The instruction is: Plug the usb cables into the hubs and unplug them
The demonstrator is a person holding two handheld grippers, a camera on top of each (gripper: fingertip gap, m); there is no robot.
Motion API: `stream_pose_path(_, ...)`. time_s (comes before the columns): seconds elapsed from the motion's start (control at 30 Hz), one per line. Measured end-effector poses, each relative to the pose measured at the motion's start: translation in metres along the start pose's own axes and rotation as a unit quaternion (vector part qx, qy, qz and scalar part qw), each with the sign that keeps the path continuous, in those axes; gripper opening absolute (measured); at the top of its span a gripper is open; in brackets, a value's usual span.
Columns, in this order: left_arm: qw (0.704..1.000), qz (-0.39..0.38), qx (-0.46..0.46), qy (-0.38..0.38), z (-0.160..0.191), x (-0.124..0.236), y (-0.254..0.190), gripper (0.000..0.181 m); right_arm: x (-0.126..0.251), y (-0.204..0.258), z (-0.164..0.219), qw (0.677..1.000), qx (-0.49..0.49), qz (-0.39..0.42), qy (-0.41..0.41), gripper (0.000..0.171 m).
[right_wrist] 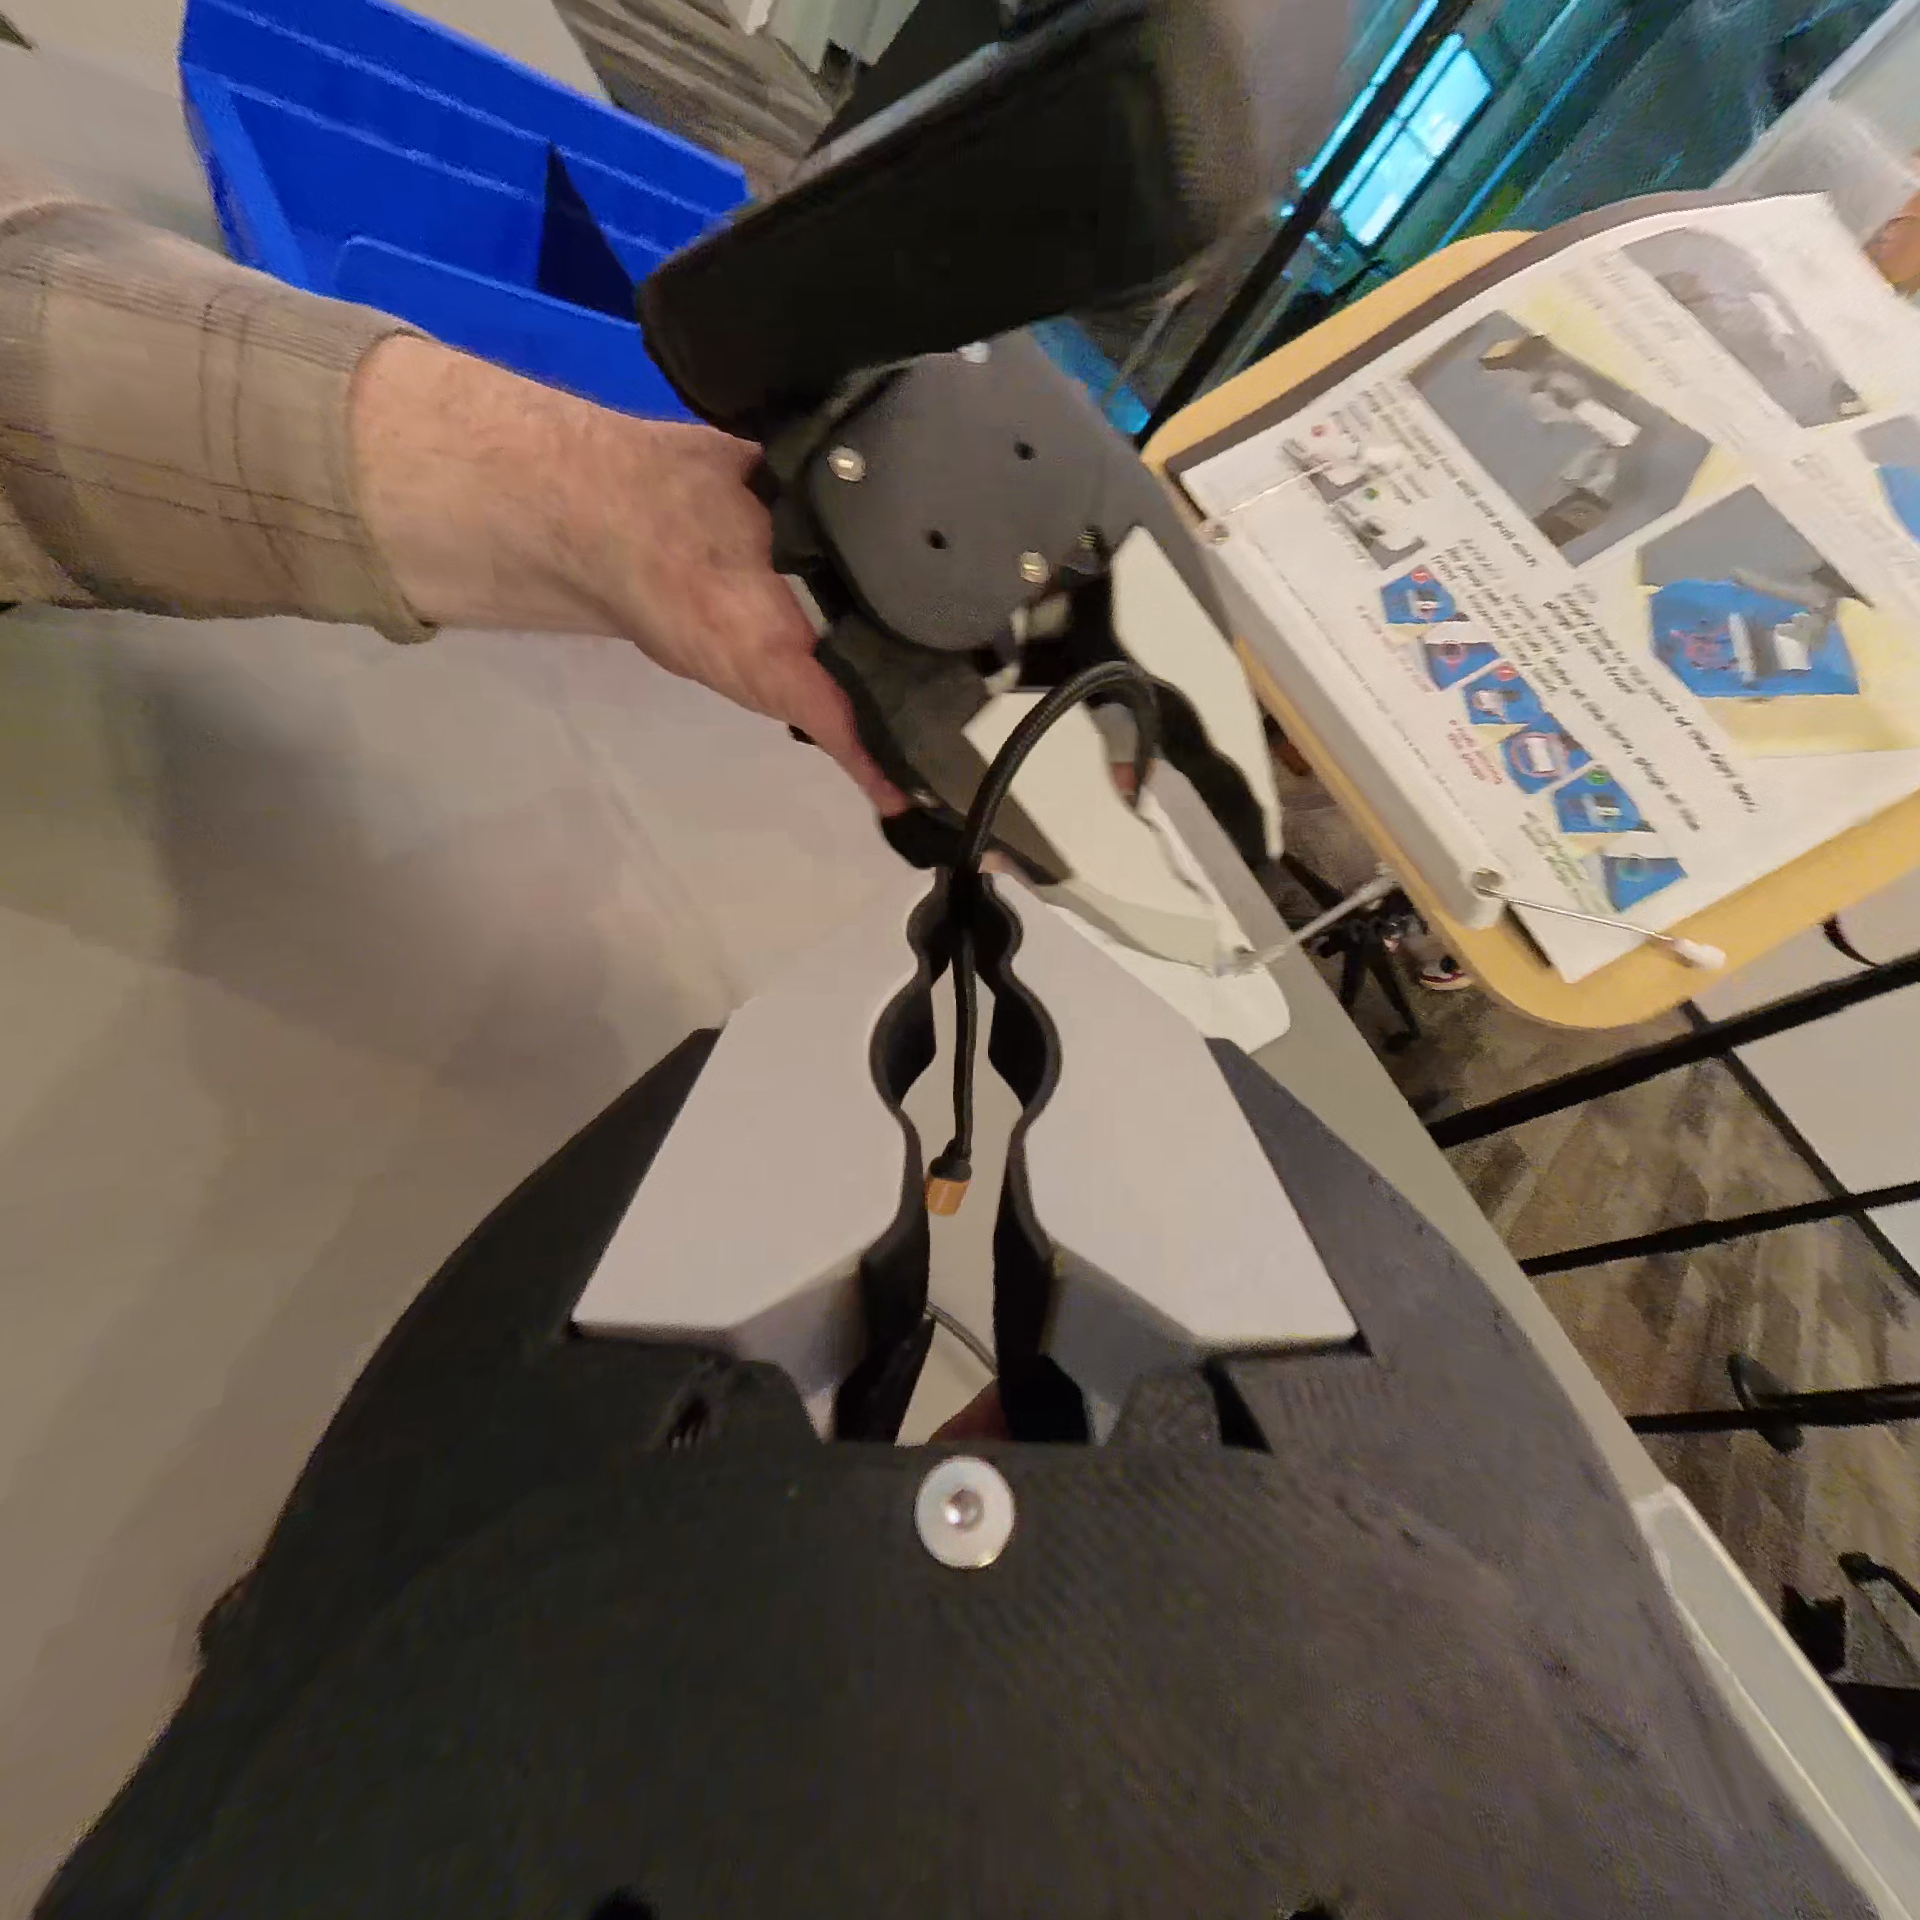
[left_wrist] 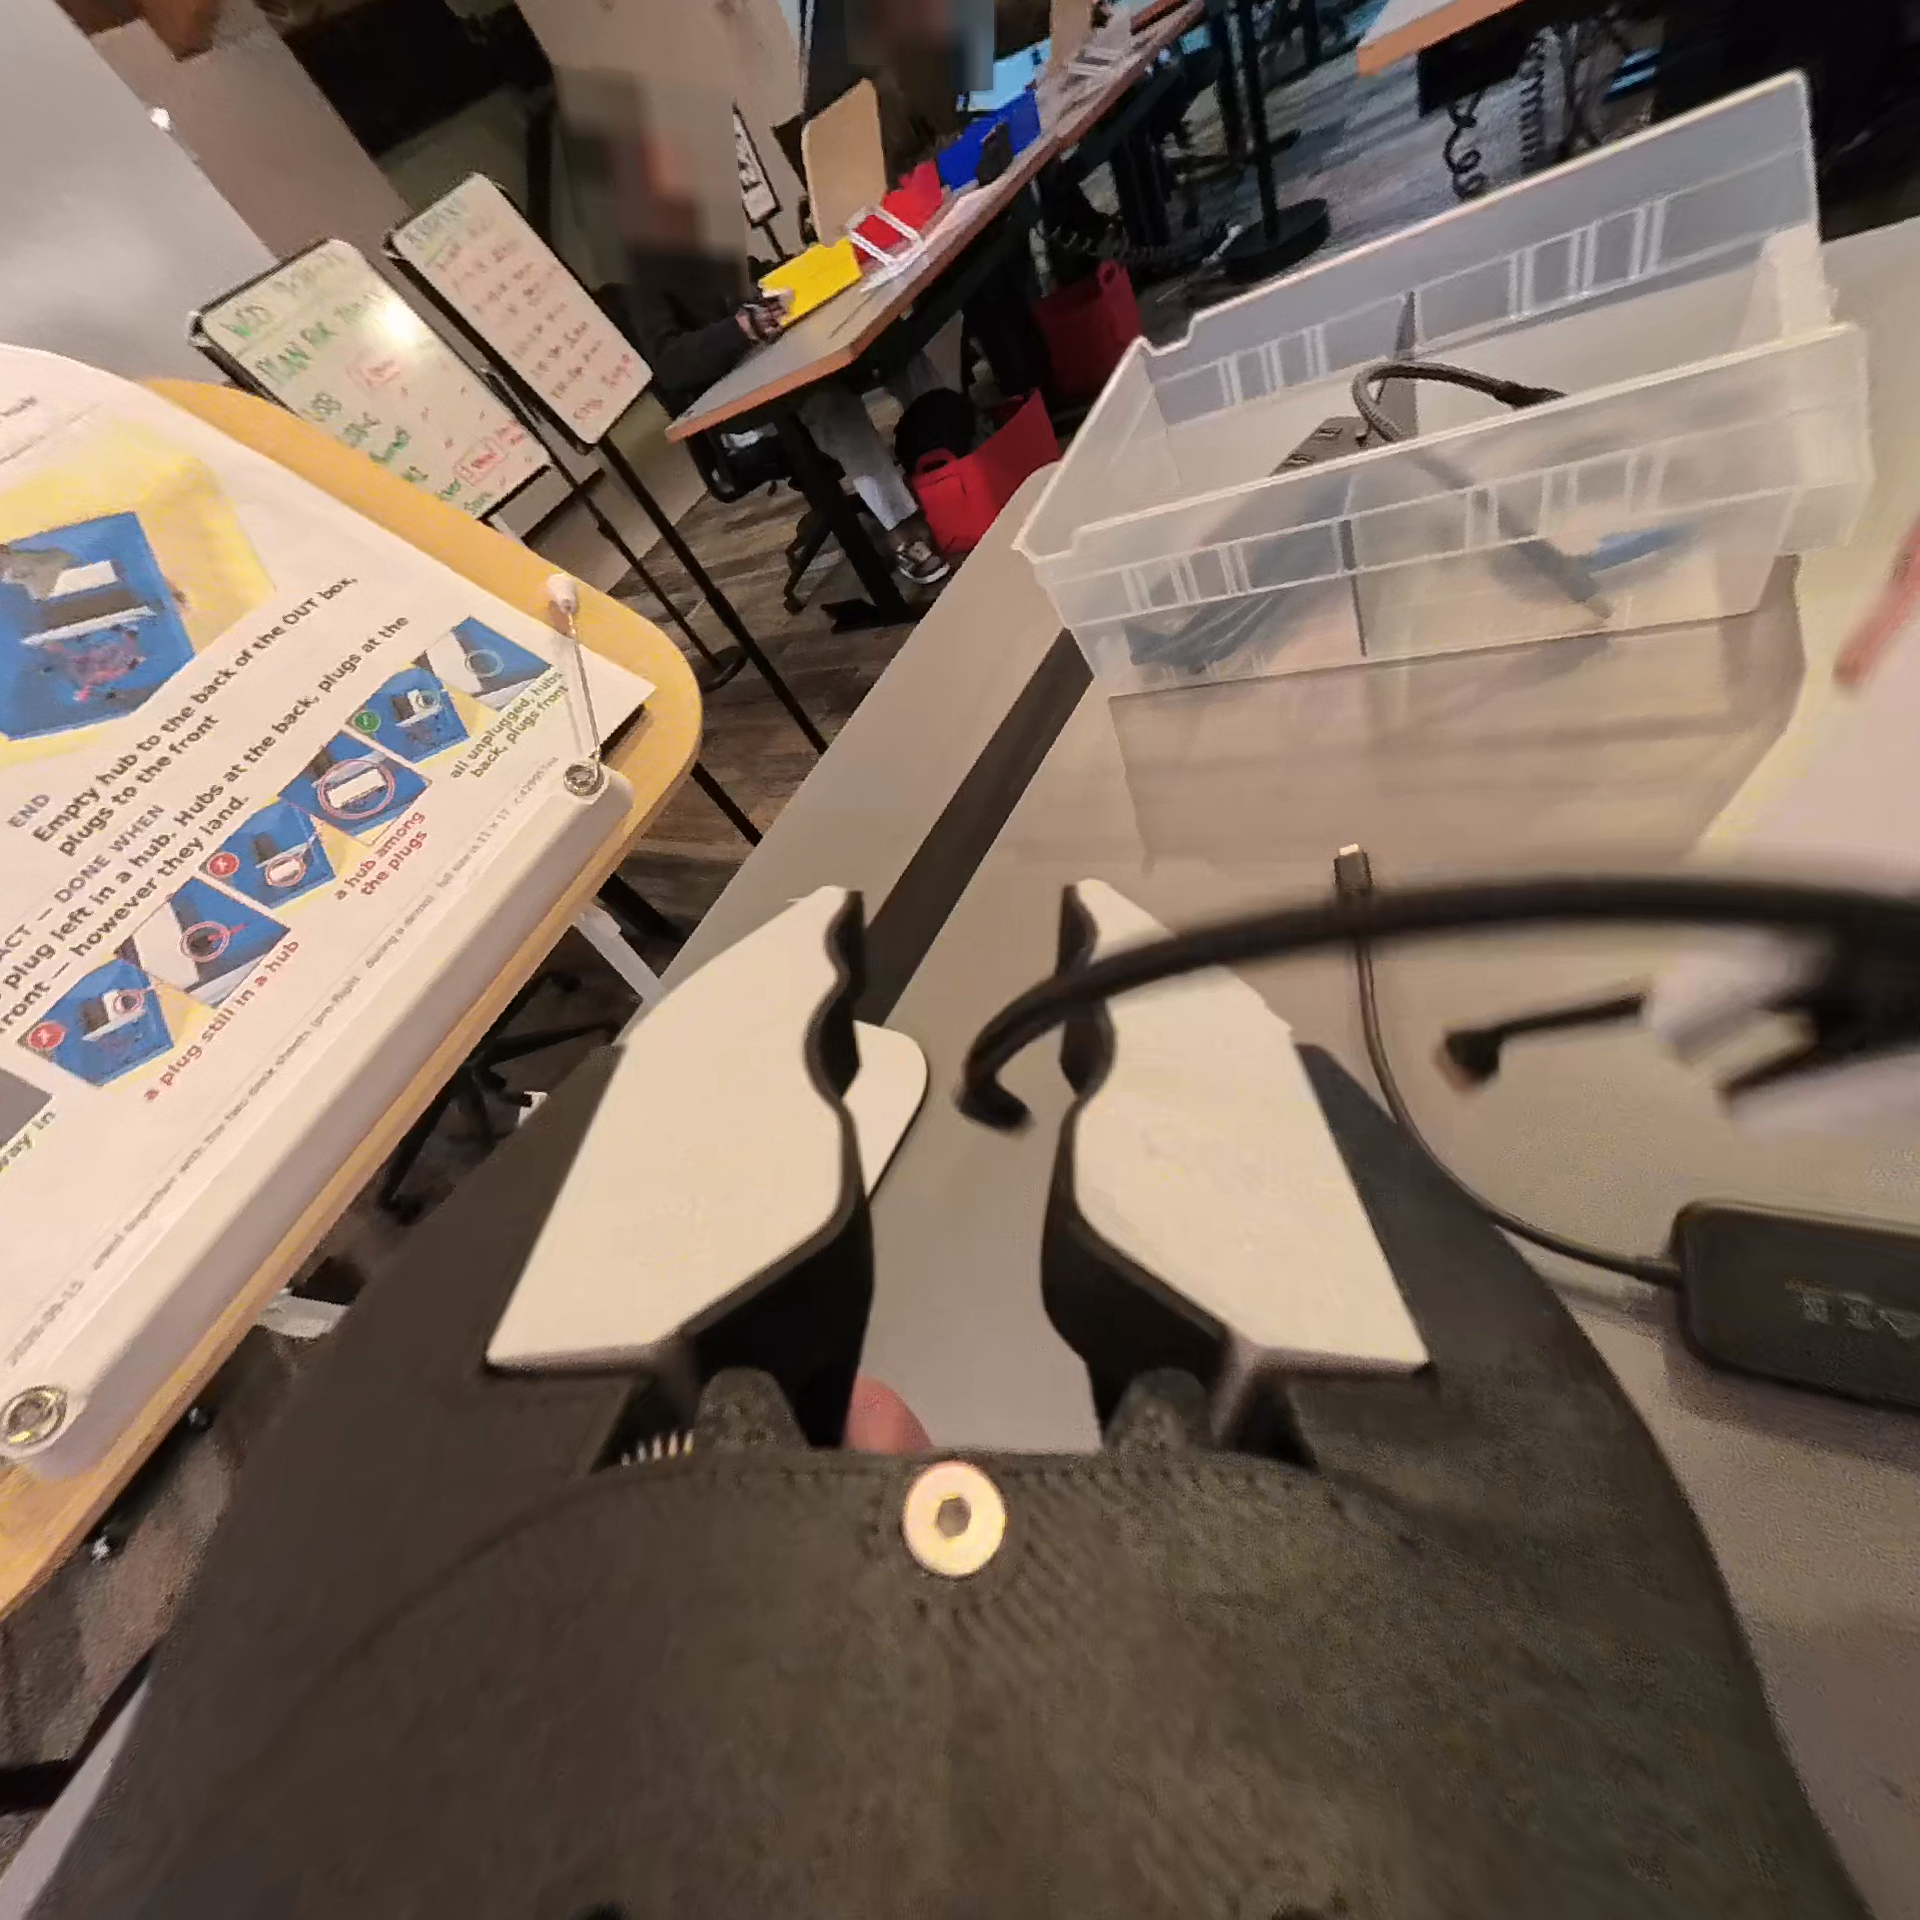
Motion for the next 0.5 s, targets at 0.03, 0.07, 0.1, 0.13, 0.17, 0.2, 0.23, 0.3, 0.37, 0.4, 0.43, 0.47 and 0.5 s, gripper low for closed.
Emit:
stream_pose_path(0.03,1.0,0.0,-0.004,0.0,-0.001,0.001,0.001,0.043,0.006,-0.008,0.0,1.0,0.001,0.012,0.0,0.0)
stream_pose_path(0.07,1.0,0.001,-0.008,-0.004,-0.002,0.002,0.002,0.047,0.012,-0.016,-0.001,1.0,0.002,0.027,-0.002,0.0)
stream_pose_path(0.1,1.0,0.006,-0.009,-0.011,-0.003,0.004,0.003,0.049,0.02,-0.026,-0.002,0.999,0.003,0.041,-0.003,0.0)
stream_pose_path(0.13,1.0,0.007,-0.006,-0.018,-0.004,0.005,0.004,0.05,0.029,-0.037,-0.003,0.998,0.003,0.057,-0.004,0.001)
stream_pose_path(0.17,1.0,0.004,-0.003,-0.022,-0.004,0.006,0.006,0.051,0.039,-0.049,-0.004,0.997,0.002,0.075,-0.006,0.0)
stream_pose_path(0.2,1.0,0.006,0.0,-0.027,-0.004,0.006,0.007,0.052,0.05,-0.061,-0.004,0.996,0.001,0.091,-0.005,0.001)
stream_pose_path(0.23,0.999,0.01,0.004,-0.033,-0.004,0.007,0.007,0.052,0.061,-0.072,-0.002,0.994,0.002,0.106,0.0,0.001)
stream_pose_path(0.3,1.0,0.008,0.005,-0.027,-0.001,0.006,0.009,0.051,0.084,-0.094,0.004,0.99,0.006,0.136,0.02,0.0)
stream_pose_path(0.37,1.0,0.003,-0.001,-0.024,0.001,0.005,0.01,0.05,0.108,-0.115,0.015,0.987,0.004,0.153,0.054,0.0)
stream_pose_path(0.4,1.0,0.004,0.0,-0.024,0.002,0.005,0.009,0.048,0.121,-0.126,0.022,0.984,0.004,0.163,0.074,0.0)
stream_pose_path(0.43,1.0,0.003,0.001,-0.023,0.002,0.004,0.01,0.047,0.134,-0.135,0.03,0.98,0.003,0.173,0.098,0.001)
stream_pose_path(0.47,1.0,0.0,-0.001,-0.02,0.003,0.004,0.01,0.046,0.146,-0.144,0.038,0.976,0.0,0.181,0.119,0.001)
stream_pose_path(0.5,1.0,-0.004,-0.004,-0.015,0.005,0.003,0.011,0.045,0.159,-0.152,0.046,0.972,-0.002,0.192,0.136,0.0)
Point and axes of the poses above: each gripper's, where its closed fingertips meet, x back along the fingers, z out of its underside, y = z × x across the jaws, the point moved 7 cm from there along x, back along the fingers, and after that the axes turned 5 degrees about -y, right-handed, at the moved point
